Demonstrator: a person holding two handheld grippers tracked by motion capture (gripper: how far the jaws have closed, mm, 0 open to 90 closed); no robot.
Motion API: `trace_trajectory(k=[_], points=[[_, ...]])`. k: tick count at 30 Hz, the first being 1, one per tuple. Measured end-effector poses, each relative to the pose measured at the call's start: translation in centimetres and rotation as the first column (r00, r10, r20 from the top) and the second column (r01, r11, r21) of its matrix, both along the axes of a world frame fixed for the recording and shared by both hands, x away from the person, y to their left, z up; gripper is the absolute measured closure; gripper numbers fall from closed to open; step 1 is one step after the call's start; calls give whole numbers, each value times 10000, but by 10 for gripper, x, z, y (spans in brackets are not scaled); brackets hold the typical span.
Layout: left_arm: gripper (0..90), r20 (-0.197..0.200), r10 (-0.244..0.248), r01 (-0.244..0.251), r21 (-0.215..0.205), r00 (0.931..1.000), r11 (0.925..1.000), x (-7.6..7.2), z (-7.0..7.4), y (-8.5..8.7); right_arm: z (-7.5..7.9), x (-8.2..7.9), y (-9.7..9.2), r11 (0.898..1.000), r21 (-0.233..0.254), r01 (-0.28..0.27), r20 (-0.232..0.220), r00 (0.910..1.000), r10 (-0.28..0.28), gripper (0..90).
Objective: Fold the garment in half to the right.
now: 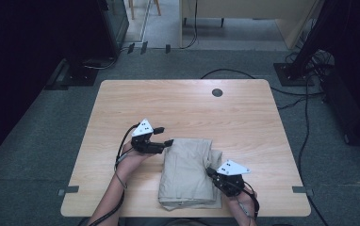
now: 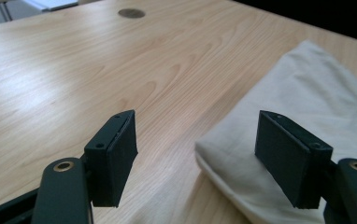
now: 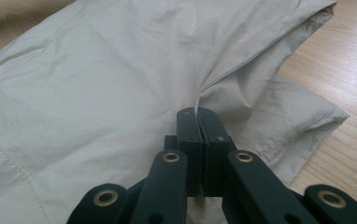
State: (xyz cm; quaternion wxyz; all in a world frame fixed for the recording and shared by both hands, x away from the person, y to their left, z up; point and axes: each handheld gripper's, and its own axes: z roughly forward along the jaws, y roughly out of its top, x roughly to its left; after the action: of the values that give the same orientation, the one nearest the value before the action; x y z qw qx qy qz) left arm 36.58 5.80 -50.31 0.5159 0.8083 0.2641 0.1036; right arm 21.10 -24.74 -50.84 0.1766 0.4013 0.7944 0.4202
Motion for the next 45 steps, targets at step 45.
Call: trace_trajectory(k=[45], points=[[297,-508,-787,783,-95,9956,9969,4,-8,-12,3,17,-21,9984,501,250,-174,9996,-242,640]])
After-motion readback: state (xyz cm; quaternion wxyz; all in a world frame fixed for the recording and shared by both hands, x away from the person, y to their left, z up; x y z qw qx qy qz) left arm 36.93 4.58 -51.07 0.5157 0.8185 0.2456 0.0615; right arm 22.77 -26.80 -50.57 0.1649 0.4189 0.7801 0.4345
